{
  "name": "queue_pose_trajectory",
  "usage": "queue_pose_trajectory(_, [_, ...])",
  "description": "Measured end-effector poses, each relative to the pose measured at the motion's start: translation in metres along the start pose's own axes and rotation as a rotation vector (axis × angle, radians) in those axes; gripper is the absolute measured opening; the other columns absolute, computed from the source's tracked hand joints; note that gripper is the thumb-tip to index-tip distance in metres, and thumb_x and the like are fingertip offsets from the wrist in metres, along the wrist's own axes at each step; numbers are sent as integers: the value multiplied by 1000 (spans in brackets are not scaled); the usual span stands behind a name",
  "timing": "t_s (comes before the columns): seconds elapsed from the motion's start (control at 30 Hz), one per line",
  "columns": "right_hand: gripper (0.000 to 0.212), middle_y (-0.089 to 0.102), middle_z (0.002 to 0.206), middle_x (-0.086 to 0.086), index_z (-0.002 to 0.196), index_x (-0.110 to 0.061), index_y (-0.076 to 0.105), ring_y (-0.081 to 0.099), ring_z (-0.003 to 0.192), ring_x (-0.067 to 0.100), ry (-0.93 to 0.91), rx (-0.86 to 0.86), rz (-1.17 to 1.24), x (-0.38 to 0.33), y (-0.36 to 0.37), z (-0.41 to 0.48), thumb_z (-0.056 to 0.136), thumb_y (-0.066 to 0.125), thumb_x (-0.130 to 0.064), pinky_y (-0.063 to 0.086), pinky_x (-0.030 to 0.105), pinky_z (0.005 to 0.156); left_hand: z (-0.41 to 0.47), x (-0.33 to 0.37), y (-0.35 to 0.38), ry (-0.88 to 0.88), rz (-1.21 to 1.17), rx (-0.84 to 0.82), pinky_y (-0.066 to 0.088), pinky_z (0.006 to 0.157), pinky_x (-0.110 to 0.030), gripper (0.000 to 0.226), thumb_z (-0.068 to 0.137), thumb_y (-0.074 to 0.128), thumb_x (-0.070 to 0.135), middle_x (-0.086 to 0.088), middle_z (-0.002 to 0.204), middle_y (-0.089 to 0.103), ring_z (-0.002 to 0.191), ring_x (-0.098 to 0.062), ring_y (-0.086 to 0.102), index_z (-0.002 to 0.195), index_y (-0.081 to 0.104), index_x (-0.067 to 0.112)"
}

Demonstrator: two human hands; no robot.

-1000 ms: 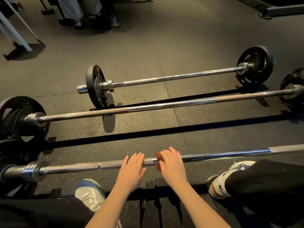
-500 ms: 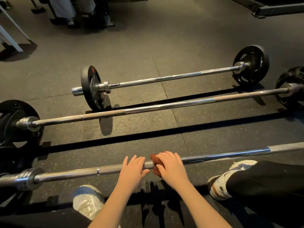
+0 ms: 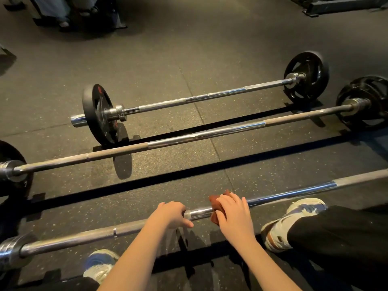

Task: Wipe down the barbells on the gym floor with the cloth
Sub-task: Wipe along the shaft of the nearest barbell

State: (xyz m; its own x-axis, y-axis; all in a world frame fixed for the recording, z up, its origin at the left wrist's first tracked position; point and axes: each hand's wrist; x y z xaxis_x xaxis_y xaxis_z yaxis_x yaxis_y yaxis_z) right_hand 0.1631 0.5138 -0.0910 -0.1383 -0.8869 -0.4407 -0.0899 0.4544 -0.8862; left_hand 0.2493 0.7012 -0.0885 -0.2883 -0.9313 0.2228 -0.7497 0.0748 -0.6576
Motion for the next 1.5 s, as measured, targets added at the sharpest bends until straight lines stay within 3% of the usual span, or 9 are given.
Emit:
queue_pose_trajectory(0.27, [37, 45, 145, -12, 134, -28, 52, 24, 144, 11, -72, -18, 44, 14, -9, -2, 97, 52, -25, -5, 30, 115, 23, 16, 2, -58, -13, -102, 49, 71, -31, 46, 73, 70, 47, 0, 90, 64, 81, -20, 62, 104, 66, 13])
queue_pose_trajectory(0.47, [39, 46, 145, -9, 137, -25, 53, 22, 145, 15, 71, 76, 97, 4, 3, -7, 98, 51, -23, 8, 36, 121, 9, 27, 24, -41, 311, 305, 30, 104, -34, 23, 83, 54, 31, -3, 94, 70, 94, -24, 63, 95, 68, 16])
queue_pose_trajectory(0.6, [39, 44, 146, -10, 136, -24, 52, 22, 145, 15, -35, 16, 93, -6, 8, -9, 98, 50, -22, 6, 32, 120, 8, 21, 40, -22, 306, 482, 32, 88, -39, 26, 50, 82, 29, -1, 52, 59, 55, -23, 59, 56, 59, 19])
queue_pose_trajectory(0.73, [34, 52, 139, -8, 128, -24, 57, 34, 139, 17, -28, 32, 15, 35, -9, -3, 94, 55, -22, 16, 39, 119, 8, 25, 42, -107, 264, 409, 19, 110, -42, 21, 87, 55, 35, 0, 103, 66, 105, -23, 58, 102, 59, 21])
queue_pose_trajectory(0.87, [36, 51, 142, -1, 131, -18, 58, 29, 143, 24, 227, 185, 41, 33, -5, -3, 95, 54, -17, 22, 44, 119, 10, 28, 28, -60, 84, 266, 20, 111, -47, 46, 88, 53, 56, 2, 122, 56, 120, -21, 48, 119, 51, 22])
queue_pose_trajectory(0.97, [37, 50, 141, -5, 131, -21, 57, 28, 143, 21, 23, 79, 39, 10, 8, -5, 94, 55, -18, 22, 42, 120, 10, 37, 21, 56, -53, 208, 20, 112, -46, 51, 97, 41, 50, 2, 136, 51, 129, -20, 43, 139, 40, 22])
queue_pose_trajectory(1.13, [23, 56, 123, -10, 115, -26, 59, 46, 125, 19, 59, 92, -38, 54, -20, 5, 94, 51, -25, 30, 33, 108, 4, 48, 28, 87, 7, 271, 22, 109, -45, 33, 101, 33, 41, 1, 122, 58, 120, -21, 49, 120, 49, 20])
queue_pose_trajectory(1.27, [36, 45, 146, -4, 134, -19, 53, 22, 145, 22, 337, 197, 19, 43, -15, 0, 98, 48, -22, 20, 42, 120, 5, 47, 28, 69, 14, 258, 21, 110, -47, 31, 102, 32, 43, 4, 121, 56, 120, -19, 47, 117, 49, 22])
queue_pose_trajectory(1.5, [16, 51, 109, -11, 108, -26, 56, 49, 113, 18, 103, 74, -54, 69, -33, 10, 95, 47, -31, 36, 29, 97, 1, 58, 17, 75, -59, 165, 8, 116, -54, 47, 103, 30, 38, 4, 140, 46, 132, -17, 38, 146, 29, 18])
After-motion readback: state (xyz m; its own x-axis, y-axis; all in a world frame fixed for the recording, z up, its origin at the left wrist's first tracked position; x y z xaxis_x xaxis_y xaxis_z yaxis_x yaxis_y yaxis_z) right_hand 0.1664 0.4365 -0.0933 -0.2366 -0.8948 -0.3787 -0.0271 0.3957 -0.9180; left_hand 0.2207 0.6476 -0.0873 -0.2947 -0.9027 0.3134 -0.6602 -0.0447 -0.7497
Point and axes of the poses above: each hand's wrist, its own z-axis towards the middle knuckle, its own y-axis out of the palm, x = y × z
